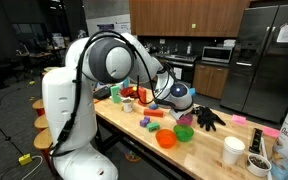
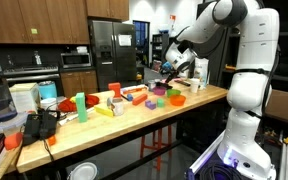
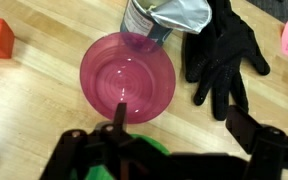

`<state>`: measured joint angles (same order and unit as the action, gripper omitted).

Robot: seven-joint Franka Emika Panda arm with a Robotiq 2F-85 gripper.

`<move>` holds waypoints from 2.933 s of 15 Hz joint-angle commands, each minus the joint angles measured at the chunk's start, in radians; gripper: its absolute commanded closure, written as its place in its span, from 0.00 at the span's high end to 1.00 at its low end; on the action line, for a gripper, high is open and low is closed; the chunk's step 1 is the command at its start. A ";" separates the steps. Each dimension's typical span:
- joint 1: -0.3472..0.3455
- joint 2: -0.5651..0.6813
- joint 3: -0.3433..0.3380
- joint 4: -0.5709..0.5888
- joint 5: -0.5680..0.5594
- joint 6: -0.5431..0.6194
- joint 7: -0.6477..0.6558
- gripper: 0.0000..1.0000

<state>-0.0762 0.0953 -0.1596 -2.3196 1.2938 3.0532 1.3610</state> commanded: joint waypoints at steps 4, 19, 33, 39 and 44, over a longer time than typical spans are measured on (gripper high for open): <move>-0.104 0.133 -0.027 0.162 0.186 -0.190 -0.331 1.00; -0.147 0.226 -0.039 0.224 0.198 -0.283 -0.411 1.00; -0.113 0.006 -0.059 0.057 -0.007 0.027 -0.321 1.00; -0.118 -0.020 -0.046 0.084 -0.031 0.033 -0.370 1.00; -0.112 -0.060 -0.029 0.130 -0.010 0.002 -0.415 1.00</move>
<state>-0.1930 0.0802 -0.1998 -2.2074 1.2646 3.0770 0.9888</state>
